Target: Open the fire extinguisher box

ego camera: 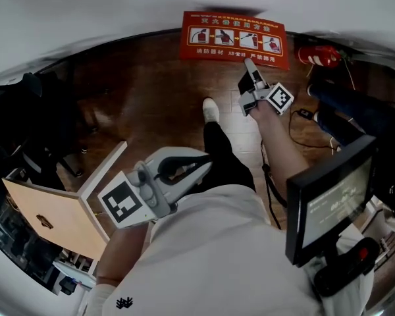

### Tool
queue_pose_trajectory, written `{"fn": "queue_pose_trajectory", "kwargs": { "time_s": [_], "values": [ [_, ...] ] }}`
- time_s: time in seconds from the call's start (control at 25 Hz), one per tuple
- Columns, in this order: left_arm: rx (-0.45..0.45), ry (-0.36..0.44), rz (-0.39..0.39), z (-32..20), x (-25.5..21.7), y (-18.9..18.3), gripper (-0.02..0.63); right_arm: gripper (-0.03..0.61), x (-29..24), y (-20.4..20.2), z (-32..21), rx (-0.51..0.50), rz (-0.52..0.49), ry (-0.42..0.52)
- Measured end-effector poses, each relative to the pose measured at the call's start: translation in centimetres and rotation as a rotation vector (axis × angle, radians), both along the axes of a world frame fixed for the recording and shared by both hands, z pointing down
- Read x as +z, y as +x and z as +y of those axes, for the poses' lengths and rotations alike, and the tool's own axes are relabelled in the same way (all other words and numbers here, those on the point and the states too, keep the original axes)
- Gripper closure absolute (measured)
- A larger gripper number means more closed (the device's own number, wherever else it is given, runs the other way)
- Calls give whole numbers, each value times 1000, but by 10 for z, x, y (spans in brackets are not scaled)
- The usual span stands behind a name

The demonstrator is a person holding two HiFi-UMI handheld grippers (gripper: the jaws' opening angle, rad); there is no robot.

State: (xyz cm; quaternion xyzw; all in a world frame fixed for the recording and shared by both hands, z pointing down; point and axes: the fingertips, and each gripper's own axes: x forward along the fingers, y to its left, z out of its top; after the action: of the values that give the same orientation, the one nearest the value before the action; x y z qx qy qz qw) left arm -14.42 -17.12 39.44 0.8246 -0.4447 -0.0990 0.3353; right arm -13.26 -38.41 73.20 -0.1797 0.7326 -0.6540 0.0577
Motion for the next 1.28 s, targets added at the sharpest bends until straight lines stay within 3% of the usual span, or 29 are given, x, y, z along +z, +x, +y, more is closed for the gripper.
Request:
{"fn": "queue_pose_trajectory", "kwargs": {
  "time_s": [0.16,0.52,0.84,1.2,1.28],
  "values": [
    [21,8,5,2,3,5,618,485,-37,-14,-15,-1,-65,79],
    [-2,14,-6,-1,1,1,618,472,-95,-56,-104,40,-134,207],
    [-49,20,-8,-1,-2,-16,618,459,-103,-82,-149,90,-143,178],
    [-78,26,10,-6,-3,-29,618,459,-102,-84,-162,71,-106,236],
    [-76,25,10,-6,0,-33,618,408,-101,-85,-165,85,-109,246]
  ]
}}
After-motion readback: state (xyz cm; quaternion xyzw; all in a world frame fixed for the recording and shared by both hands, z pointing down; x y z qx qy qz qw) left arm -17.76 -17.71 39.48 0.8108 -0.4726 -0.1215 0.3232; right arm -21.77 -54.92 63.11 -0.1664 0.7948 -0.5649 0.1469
